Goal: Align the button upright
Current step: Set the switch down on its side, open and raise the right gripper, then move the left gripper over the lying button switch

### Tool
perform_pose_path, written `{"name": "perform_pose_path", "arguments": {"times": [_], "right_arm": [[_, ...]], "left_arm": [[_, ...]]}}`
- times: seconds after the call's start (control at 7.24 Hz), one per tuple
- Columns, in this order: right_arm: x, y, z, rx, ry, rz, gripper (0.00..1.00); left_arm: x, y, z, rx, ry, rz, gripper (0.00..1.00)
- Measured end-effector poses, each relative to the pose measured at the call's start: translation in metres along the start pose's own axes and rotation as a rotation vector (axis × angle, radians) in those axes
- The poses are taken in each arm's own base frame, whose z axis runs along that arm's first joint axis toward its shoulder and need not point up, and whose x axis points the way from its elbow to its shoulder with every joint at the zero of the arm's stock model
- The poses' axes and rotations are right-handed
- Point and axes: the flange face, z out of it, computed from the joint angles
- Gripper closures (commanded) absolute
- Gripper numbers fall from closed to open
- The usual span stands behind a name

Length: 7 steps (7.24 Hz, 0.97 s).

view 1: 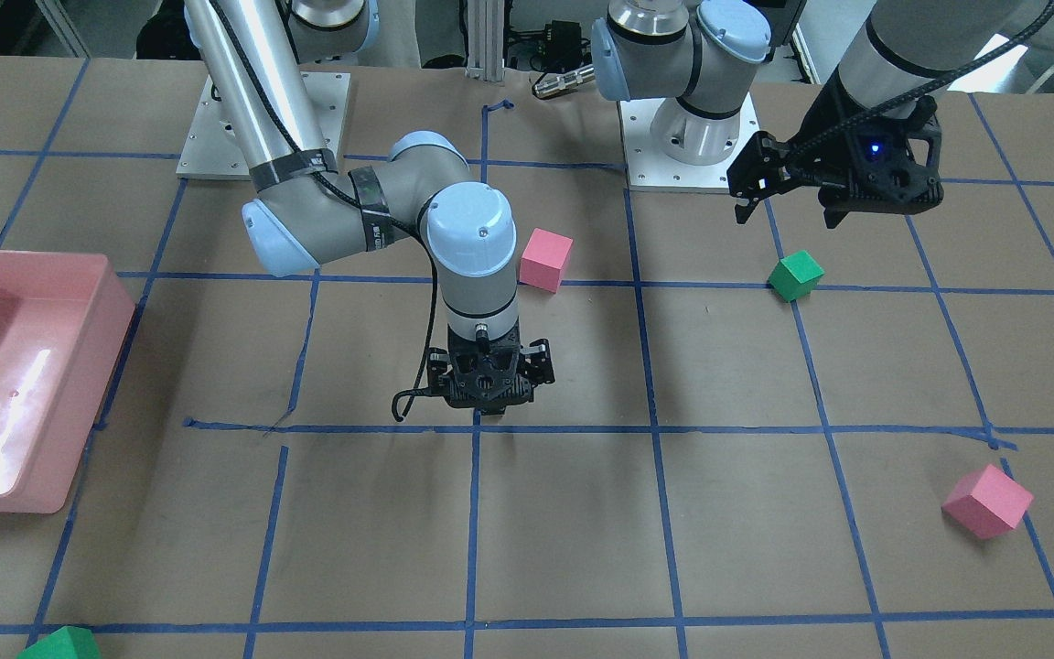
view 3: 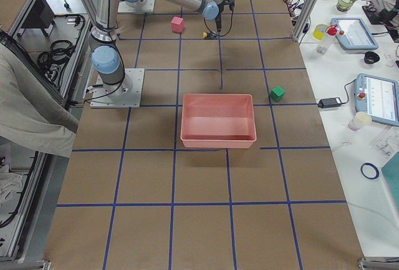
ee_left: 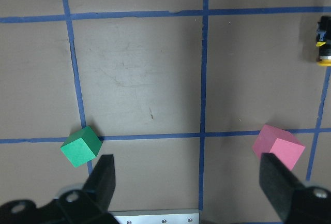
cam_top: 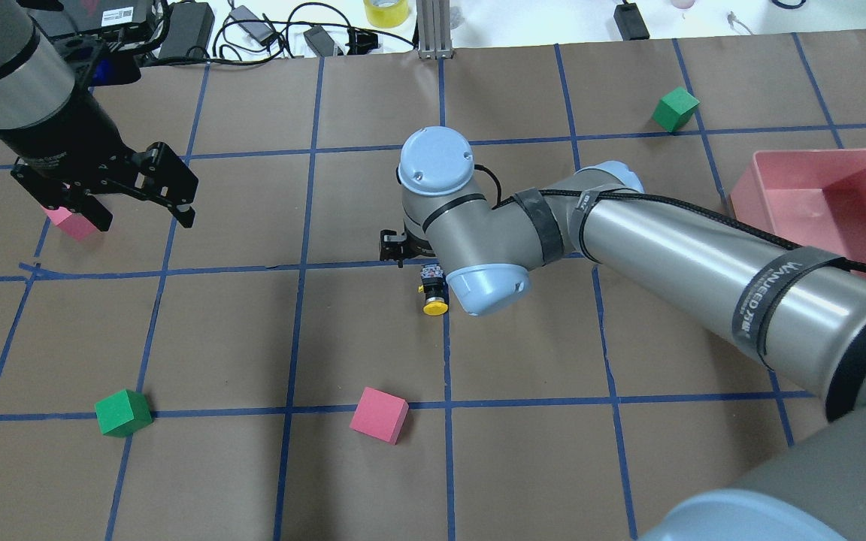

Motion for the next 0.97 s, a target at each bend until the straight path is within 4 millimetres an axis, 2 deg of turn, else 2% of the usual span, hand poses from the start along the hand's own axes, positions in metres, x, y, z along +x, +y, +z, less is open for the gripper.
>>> {"name": "perform_pose_path", "arguments": {"times": [0.28, 0.41, 0.55, 0.83, 0.97], "right_arm": [[0.078, -0.012, -0.087, -0.027, 0.021, -0.02, 0.0], [0.111, -0.007, -0.129, -0.052, 0.034, -0.024, 0.0], [0.134, -0.005, -0.168, -0.065, 0.041, -0.037, 0.0], [0.16, -0.013, -0.24, -0.081, 0.049, -0.036, 0.0], [0.165, -0.014, -0.259, -0.105, 0.051, -0.031, 0.0]], "left_arm": [[-0.002, -0.005, 0.009, -0.013, -0.002, -0.011, 0.0], [-0.005, -0.007, 0.022, -0.034, 0.002, -0.013, 0.0], [-0.007, -0.01, 0.035, -0.03, 0.005, -0.014, 0.0], [-0.011, -0.027, 0.047, 0.044, -0.006, 0.017, 0.0], [-0.011, -0.035, 0.053, 0.061, -0.006, 0.036, 0.0]]}}
